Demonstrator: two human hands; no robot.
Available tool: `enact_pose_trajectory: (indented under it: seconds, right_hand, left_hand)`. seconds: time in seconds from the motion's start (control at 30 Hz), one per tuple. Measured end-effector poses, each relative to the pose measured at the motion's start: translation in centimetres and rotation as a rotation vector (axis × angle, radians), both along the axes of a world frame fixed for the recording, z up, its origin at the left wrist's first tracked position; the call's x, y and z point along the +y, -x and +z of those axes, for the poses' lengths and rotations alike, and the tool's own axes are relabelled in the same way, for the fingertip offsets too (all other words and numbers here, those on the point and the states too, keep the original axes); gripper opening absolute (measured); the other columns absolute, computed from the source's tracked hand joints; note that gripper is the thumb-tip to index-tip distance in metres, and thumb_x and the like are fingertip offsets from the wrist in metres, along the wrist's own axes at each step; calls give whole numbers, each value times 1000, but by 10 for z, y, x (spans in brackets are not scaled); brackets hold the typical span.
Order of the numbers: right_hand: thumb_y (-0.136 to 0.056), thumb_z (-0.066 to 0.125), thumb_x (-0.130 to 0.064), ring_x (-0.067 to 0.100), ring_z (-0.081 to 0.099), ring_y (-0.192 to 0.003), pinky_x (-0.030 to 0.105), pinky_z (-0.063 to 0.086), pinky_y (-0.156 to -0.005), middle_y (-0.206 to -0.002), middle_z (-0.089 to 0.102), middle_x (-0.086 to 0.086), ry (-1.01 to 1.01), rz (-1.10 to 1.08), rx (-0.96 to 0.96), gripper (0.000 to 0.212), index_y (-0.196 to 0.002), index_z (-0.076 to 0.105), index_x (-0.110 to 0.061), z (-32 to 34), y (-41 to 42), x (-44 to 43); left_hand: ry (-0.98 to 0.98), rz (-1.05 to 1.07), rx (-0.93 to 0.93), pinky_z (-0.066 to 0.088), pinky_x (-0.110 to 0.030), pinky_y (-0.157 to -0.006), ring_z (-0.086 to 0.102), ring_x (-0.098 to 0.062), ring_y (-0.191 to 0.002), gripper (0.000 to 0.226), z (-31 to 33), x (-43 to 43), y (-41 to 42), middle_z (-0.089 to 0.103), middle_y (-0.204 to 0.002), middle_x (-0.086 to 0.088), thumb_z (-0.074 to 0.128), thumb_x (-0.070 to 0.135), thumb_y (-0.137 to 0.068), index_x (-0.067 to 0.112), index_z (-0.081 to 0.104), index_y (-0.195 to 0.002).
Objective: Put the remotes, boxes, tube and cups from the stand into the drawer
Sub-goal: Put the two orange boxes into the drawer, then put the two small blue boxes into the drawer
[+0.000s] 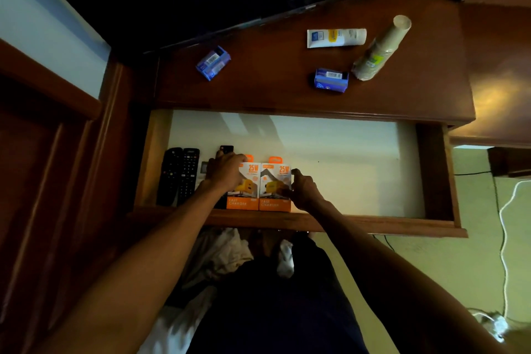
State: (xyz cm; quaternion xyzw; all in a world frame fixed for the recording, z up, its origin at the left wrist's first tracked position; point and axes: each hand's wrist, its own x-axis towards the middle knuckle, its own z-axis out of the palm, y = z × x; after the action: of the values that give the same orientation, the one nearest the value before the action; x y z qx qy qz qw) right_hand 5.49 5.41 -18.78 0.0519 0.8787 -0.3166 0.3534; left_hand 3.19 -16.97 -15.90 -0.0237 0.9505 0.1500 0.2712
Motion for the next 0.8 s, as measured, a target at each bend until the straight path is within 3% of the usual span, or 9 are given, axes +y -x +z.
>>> enact_pose_trajectory:
  seconds: [0.2, 0.3, 0.37, 0.5, 0.6, 0.7, 0.8]
  right_hand:
    - [-86, 72, -28, 37, 65, -104, 42, 56, -82, -120, 65, 21, 6, 71, -12, 67, -139, 38, -6, 4, -1, 5]
    - [-84, 73, -35, 38, 64, -107, 45, 54, -87, -121, 65, 22, -23, 132, -64, 75, -142, 35, -5, 11, 1, 7]
    - [-88, 66, -43, 39, 62, -109, 44, 53, -87, -124, 62, 24, -124, 159, -58, 74, -143, 33, -5, 20, 10, 9]
    - [-91, 56, -50, 34, 68, -94, 37, 50, -74, -100, 73, 16, -145, 33, 256, 51, -127, 54, -14, 62, 56, 13]
    - [-90, 59, -37, 37, 67, -87, 39, 51, -68, -90, 74, 10, -94, 5, 567, 33, -114, 58, -14, 101, 105, 18]
    - [-87, 61, -25, 41, 59, -103, 45, 49, -82, -117, 60, 19, -152, 138, 697, 41, -123, 53, -7, 131, 157, 24]
    - [-95, 53, -25, 43, 46, -123, 53, 41, -97, -139, 45, 21, -318, 269, 633, 51, -141, 40, -6, 142, 198, 28]
  left_hand:
    - [-137, 27, 10, 43, -42, -98, 41, -33, -124, 58, -6, -8, -9, 53, -138, -5, 68, 12, -82, 20, 53, -138]
    - [-145, -9, -18, 41, -38, -99, 42, -31, -125, 60, -2, -8, -9, 50, -140, -5, 68, 16, -83, 21, 50, -140]
    - [-167, 15, 79, 44, -40, -99, 45, -27, -126, 54, 7, -9, -5, 49, -141, -3, 67, 18, -86, 21, 52, -138]
    - [-227, 137, 479, 52, -38, -85, 59, -22, -109, 32, 53, -16, 29, 63, -121, 0, 59, 26, -91, 22, 60, -123]
    - [-241, 281, 699, 49, -36, -80, 58, -24, -104, 24, 88, -31, 75, 65, -111, -1, 58, 26, -91, 21, 63, -114]
    - [-177, 350, 769, 46, -42, -87, 56, -37, -106, 29, 103, -48, 123, 60, -116, -14, 61, 26, -89, 12, 62, -115]
    - [-76, 388, 540, 45, -47, -93, 52, -38, -117, 51, 99, -54, 159, 51, -132, -18, 66, 36, -89, 11, 53, -131]
